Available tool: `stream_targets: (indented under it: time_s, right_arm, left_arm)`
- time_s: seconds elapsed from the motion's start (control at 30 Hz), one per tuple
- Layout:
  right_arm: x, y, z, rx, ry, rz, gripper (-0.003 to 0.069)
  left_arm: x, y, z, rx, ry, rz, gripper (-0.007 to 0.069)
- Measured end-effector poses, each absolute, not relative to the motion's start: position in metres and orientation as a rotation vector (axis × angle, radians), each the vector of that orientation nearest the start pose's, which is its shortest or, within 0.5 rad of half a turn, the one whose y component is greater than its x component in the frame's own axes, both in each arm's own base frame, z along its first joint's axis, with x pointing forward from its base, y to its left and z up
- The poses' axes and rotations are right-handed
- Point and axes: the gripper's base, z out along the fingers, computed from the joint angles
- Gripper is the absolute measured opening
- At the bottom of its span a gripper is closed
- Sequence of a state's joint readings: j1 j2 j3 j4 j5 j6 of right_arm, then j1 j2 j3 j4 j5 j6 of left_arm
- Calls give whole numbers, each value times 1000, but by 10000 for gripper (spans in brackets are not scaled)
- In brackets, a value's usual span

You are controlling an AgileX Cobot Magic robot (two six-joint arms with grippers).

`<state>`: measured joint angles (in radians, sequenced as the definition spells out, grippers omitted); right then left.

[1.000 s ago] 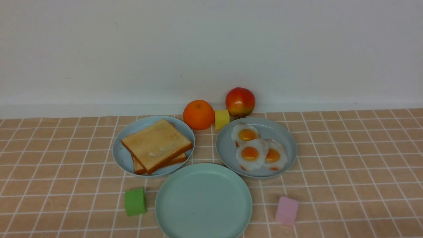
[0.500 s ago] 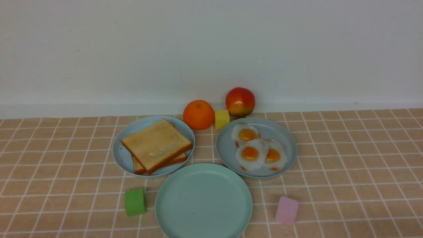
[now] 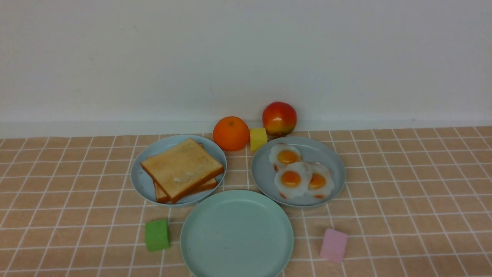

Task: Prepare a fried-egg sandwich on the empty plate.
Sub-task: Use the left arm to grab a slice of bread

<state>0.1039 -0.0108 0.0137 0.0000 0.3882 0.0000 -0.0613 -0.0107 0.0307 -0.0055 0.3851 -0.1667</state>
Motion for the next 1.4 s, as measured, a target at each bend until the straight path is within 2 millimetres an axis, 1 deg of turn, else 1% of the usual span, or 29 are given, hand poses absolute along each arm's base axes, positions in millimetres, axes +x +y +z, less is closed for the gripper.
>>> stream_targets:
  time_s: [0.4,0.57,0.73,0.77,0.8,0.87,0.9,0.97,1.1,1.23,1.27,1.33,1.37,1.4]
  right_arm:
    - [52,4,174,-124,1870,27,239]
    - [53,5,176,-112,1838,47,239]
    - [55,7,183,-39,1740,141,239]
    - [56,8,189,6,1677,190,239]
    - [56,8,190,15,1670,201,239]
    - [56,7,198,54,1585,236,239]
    - [56,7,198,55,1585,237,239]
    - [56,6,204,70,1515,244,239]
    - [56,5,210,81,1445,246,239]
    - [53,2,225,117,1279,261,239]
    - [52,1,228,130,1244,273,239]
    - [50,-1,234,162,1166,308,239]
    - [50,-1,234,166,1160,312,239]
    - [48,-1,240,196,1122,357,239]
  left_arm:
    - [52,-3,169,-99,1886,-156,239]
    - [54,-4,174,-102,1830,-169,239]
    - [56,-4,184,-123,1716,-212,239]
    - [56,-4,189,-139,1657,-237,239]
    - [56,-4,191,-143,1642,-243,239]
    - [57,-4,198,-172,1558,-281,239]
    - [57,-4,199,-176,1549,-286,239]
    - [57,-4,201,-193,1520,-304,239]
    - [57,-4,202,-200,1517,-311,239]
    - [57,-4,203,-202,1505,-314,239]
    - [56,-3,205,-208,1478,-320,239]
    - [55,-1,215,-251,1366,-363,239]
    - [55,-1,215,-258,1365,-371,239]
    - [52,3,226,-328,1214,-445,239]
